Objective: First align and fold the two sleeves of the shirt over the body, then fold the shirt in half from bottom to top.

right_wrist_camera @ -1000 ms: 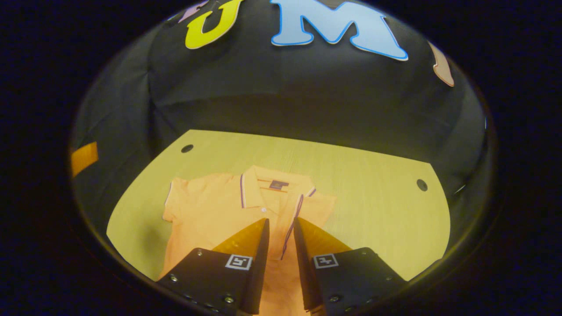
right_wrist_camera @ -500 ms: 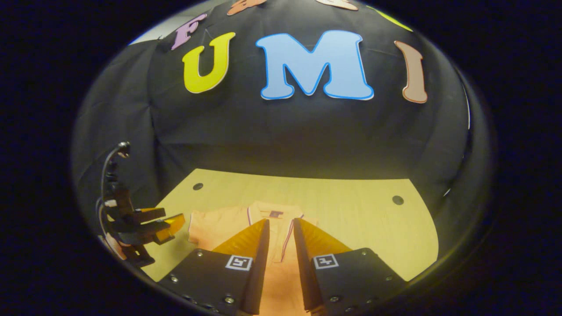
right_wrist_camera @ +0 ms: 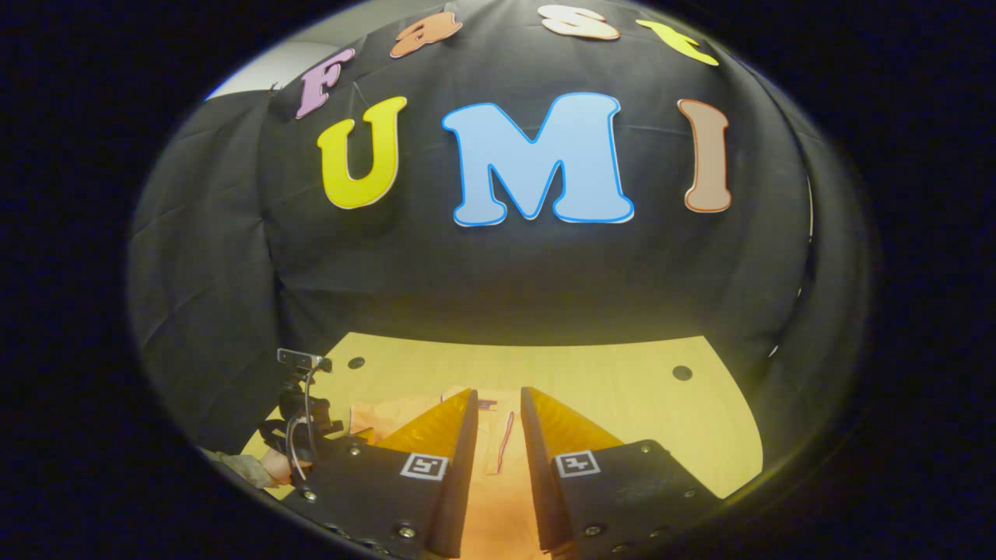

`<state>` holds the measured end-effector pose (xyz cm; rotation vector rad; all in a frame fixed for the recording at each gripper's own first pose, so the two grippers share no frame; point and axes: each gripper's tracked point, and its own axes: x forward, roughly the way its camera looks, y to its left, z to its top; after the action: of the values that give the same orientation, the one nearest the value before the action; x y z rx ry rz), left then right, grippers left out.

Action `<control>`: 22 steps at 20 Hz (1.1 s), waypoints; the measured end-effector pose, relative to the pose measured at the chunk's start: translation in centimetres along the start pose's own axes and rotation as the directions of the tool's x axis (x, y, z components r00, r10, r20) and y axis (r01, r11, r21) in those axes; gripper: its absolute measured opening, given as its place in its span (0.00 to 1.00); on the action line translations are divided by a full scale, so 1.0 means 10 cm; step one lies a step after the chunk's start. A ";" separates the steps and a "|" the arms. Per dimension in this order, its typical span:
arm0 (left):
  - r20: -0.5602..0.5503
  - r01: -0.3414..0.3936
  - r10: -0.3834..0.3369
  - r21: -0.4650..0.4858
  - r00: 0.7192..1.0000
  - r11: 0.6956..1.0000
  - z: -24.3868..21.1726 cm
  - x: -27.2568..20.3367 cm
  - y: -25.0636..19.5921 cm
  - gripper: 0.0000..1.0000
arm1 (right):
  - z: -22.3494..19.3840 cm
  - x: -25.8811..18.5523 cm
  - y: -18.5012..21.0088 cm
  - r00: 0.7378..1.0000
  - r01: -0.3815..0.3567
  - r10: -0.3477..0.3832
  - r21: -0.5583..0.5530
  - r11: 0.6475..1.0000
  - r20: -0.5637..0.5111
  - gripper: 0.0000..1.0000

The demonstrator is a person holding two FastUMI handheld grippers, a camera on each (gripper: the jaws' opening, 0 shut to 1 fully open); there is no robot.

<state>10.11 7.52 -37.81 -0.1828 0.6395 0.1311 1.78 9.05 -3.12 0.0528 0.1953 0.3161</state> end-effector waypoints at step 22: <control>-0.021 -0.051 0.050 -0.040 0.999 0.998 -0.19 0.24 -0.13 0.16 | -0.04 -0.06 -0.08 0.999 0.045 -0.044 0.015 0.999 -0.030 0.36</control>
<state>11.13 5.97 -40.62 -0.2076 0.6619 0.1912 1.34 8.06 -3.50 0.0591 0.2280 0.2712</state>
